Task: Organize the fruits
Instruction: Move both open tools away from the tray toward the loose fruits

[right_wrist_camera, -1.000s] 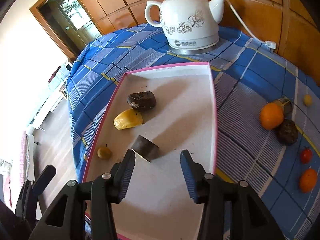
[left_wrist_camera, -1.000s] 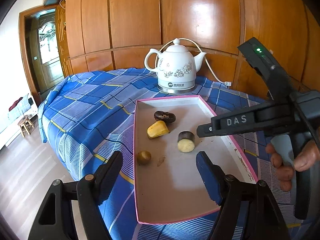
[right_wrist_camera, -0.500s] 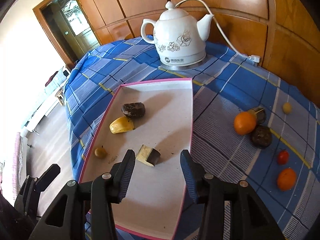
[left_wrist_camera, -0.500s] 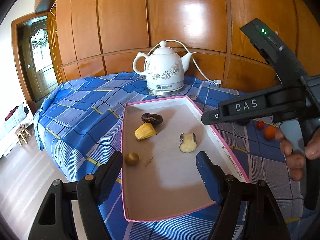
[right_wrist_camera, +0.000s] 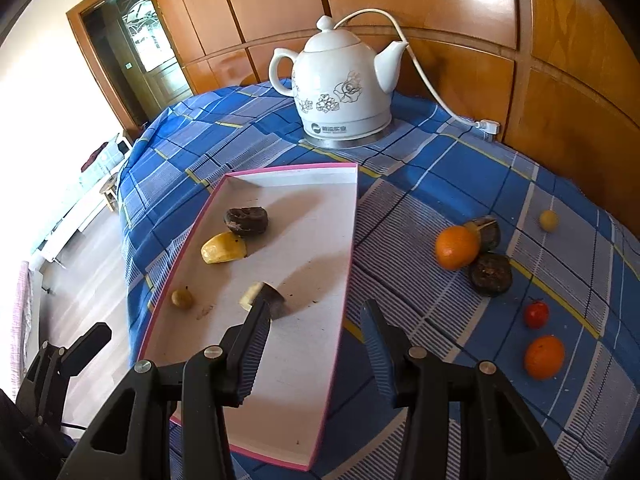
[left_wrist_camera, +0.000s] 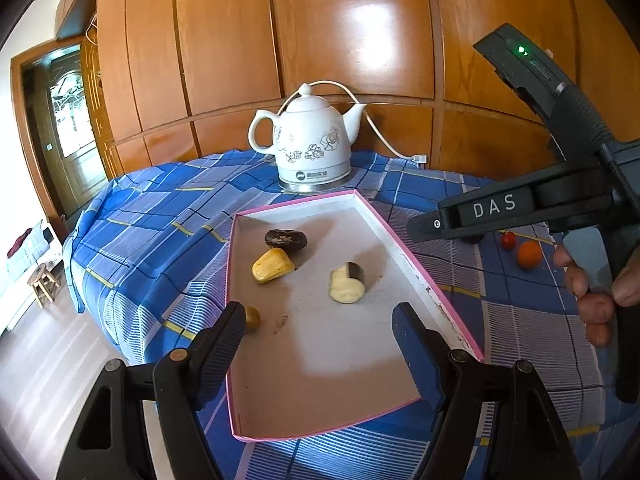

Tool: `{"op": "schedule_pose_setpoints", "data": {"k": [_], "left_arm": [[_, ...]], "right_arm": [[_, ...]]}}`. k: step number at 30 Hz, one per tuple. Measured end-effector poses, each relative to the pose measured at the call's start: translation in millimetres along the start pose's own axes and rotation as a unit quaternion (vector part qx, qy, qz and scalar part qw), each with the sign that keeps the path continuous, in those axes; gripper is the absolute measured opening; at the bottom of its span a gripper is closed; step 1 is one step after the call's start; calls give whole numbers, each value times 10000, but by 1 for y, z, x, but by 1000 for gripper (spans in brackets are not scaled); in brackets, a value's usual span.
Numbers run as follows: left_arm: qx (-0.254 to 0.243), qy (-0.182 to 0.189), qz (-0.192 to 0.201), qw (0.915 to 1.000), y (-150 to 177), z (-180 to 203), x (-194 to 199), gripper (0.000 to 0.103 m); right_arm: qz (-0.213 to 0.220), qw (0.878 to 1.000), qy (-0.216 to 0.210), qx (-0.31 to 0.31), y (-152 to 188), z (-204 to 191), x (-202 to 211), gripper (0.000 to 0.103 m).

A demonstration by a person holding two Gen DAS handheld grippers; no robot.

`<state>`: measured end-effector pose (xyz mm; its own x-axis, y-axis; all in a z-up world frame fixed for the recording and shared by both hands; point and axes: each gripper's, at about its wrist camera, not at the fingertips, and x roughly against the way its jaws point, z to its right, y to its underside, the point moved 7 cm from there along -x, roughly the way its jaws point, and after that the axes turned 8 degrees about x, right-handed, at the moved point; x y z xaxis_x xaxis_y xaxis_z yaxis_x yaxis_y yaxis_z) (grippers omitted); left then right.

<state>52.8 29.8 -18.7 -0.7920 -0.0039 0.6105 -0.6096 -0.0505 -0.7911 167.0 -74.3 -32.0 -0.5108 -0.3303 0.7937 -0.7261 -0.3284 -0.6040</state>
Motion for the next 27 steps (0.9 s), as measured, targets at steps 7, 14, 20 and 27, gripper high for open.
{"op": "schedule_pose_setpoints", "data": {"k": [7,14,20,27], "left_arm": [[-122,7,20,9999,0,9,2,76],[-205,12,47,9998,-1,15,5,76],[-277,25,55,9996,-1,21,5,76],[-400,41,36,9992,0,30,4,76]], "right_arm": [[57,9999,84,-18,3,10,7,48],[107,9998,157,-41,8,21,16,48],[104,9995,291,-66,14,36,24,48],[121,9983,539,-201,23,69,39,48]]}}
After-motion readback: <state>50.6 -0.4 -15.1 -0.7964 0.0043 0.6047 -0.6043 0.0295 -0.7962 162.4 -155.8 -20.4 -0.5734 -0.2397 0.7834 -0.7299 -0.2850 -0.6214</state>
